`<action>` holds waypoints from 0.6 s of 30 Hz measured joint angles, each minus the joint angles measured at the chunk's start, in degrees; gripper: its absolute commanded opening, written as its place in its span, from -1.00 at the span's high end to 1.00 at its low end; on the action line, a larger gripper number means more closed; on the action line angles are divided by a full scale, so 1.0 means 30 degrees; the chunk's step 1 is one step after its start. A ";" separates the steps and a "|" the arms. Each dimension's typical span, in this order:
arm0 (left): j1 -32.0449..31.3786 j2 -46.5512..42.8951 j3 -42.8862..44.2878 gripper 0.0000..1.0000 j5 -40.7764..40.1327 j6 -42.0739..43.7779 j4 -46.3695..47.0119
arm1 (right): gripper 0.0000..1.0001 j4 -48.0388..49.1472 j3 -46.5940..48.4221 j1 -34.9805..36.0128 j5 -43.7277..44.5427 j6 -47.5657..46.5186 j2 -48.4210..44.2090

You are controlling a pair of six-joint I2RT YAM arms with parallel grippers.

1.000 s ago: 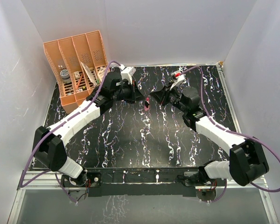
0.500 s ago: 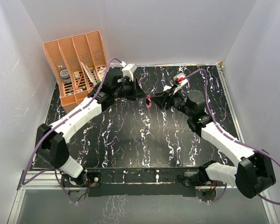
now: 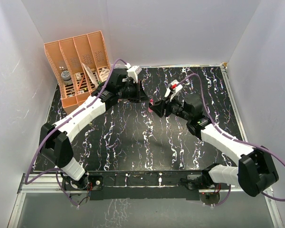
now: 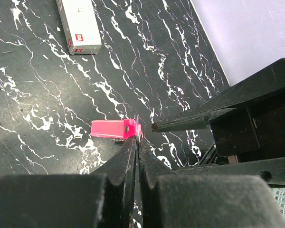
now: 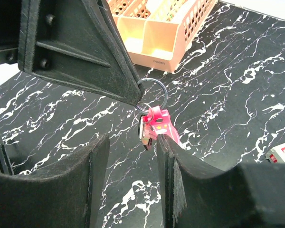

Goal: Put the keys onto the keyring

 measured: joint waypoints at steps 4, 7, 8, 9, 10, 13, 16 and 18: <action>0.0000 0.0000 0.0007 1.00 0.0051 0.0015 -0.0022 | 0.16 0.0000 0.0000 0.0379 0.0357 -0.0262 0.0488; 0.0007 0.0000 0.0007 1.00 0.0095 0.0007 -0.0022 | 0.22 -0.0015 0.0000 0.0648 0.0670 -0.0430 0.0991; 0.0000 0.0000 0.0007 1.00 0.0117 0.0007 -0.0022 | 0.24 -0.0029 0.0007 0.0721 0.0772 -0.0437 0.1144; 0.0000 0.0000 0.0007 1.00 0.0124 0.0007 -0.0022 | 0.27 -0.0051 0.0007 0.0809 0.0889 -0.0452 0.1260; 0.0000 0.0000 0.0007 1.00 0.0131 0.0015 -0.0022 | 0.28 -0.0080 0.0015 0.0903 0.1035 -0.0459 0.1333; 0.0000 0.0000 0.0007 1.00 0.0168 0.0007 -0.0022 | 0.34 -0.0073 0.0051 0.1115 0.1384 -0.0495 0.1443; 0.0000 0.0000 0.0007 1.00 0.0189 0.0007 -0.0022 | 0.41 -0.0051 0.0182 0.1253 0.1741 -0.0510 0.1574; 0.0000 0.0000 0.0007 1.00 0.0197 0.0015 -0.0022 | 0.49 -0.0029 0.0233 0.1282 0.1938 -0.0510 0.1625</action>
